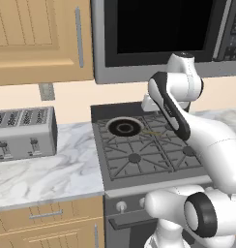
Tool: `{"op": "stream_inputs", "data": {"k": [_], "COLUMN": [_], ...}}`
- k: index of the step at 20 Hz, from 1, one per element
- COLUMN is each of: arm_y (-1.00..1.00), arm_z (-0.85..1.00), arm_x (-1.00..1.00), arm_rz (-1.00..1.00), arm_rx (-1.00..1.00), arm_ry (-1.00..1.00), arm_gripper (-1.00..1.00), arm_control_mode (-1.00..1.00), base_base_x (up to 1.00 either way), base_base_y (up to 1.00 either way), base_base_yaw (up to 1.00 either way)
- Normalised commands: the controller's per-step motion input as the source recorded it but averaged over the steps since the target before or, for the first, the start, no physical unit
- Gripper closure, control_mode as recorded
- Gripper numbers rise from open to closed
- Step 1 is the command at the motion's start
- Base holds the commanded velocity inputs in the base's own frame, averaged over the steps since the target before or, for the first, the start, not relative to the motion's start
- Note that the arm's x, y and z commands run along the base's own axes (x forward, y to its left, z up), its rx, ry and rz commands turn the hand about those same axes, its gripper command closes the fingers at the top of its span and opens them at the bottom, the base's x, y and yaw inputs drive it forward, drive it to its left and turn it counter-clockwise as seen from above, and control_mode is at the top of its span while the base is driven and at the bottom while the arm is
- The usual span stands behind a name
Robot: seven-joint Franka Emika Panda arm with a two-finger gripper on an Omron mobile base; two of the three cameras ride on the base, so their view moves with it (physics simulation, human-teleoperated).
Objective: Turn on the rear left burner of the stove.
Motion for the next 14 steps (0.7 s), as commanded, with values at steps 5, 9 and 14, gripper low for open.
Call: {"op": "stream_inputs", "data": {"k": [5,9,14], "arm_y": [0.00,0.00,0.00], "arm_z": [0.00,0.00,0.00], "arm_x": [0.00,0.00,0.00], "arm_rz": [0.00,0.00,0.00], "arm_rx": [0.00,0.00,0.00], "arm_ry": [0.00,0.00,0.00], "arm_gripper": [-1.00,-1.00,-1.00], "arm_control_mode": [1.00,1.00,1.00], "base_base_x": [0.00,-0.08,-0.07], "base_base_y": [-0.01,-0.39,-0.55], "base_base_yaw": [0.00,0.00,0.00]}}
